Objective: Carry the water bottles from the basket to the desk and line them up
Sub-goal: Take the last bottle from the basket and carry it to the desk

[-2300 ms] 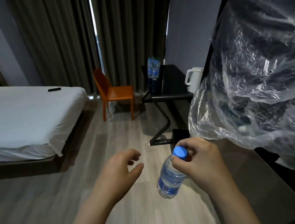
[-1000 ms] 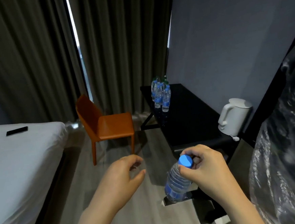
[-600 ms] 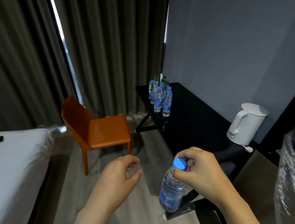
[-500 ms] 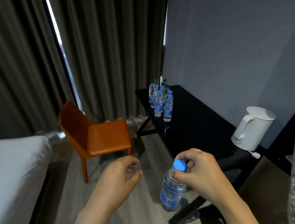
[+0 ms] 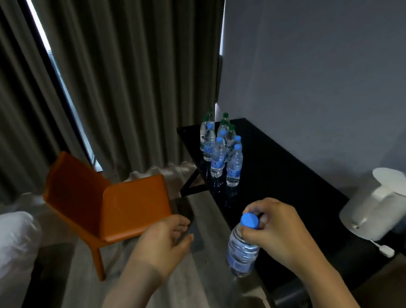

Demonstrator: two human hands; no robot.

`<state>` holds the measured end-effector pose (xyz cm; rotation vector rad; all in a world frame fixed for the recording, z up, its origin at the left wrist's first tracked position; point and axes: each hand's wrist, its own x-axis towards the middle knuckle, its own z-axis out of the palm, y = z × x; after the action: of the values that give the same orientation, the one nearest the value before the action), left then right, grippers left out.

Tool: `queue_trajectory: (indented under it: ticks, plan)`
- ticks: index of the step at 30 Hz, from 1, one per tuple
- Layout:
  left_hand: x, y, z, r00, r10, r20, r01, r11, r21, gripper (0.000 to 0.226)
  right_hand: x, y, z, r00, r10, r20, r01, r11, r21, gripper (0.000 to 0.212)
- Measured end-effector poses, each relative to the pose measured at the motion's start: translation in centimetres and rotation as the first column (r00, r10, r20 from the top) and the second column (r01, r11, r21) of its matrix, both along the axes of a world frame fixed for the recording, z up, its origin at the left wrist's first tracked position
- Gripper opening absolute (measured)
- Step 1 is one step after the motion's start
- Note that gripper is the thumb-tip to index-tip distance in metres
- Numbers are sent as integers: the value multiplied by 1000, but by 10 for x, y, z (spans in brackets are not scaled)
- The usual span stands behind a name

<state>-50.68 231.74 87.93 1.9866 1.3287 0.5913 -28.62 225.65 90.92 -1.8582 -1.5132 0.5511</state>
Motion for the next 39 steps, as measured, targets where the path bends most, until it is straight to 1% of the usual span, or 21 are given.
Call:
queue_trajectory:
  ticks: [5,10,12,15,20,23,26,30,36,39]
  plan:
    - [-2,88,-11,996,-93,11,93,996,4,24,-4,70,-15,998,-65,24,65,998,-23,16]
    - [-9,177,-16,987,-157,12,157,987,46,23,-13,136,-23,987,-148,59,151,987,-59,18]
    - [-9,206,-17,979,-205,6,204,978,35,25,-17,157,-25,981,-181,73,187,980,-75,18]
    - [-7,245,-25,961,-275,-25,276,961,15,27,-20,183,-32,969,-239,56,243,967,-76,20]
    - [-5,291,-42,945,-327,-25,324,942,-85,25,-18,217,-47,955,-294,40,296,945,-136,21]
    - [-1,317,-51,946,-321,-51,314,943,-112,28,-14,238,-54,948,-312,58,317,935,-161,21]
    - [11,341,-58,955,-291,-48,285,952,-108,29,-4,258,-62,944,-321,81,330,926,-181,19]
    - [31,375,-68,949,-314,-42,307,944,-121,29,20,289,-75,935,-346,82,355,916,-188,18]
    - [71,436,-81,924,-356,-138,347,934,-88,27,65,335,-102,922,-385,45,384,891,-243,19]
    - [94,460,-87,900,-399,-176,386,917,-100,28,86,350,-115,915,-401,38,394,872,-290,26]
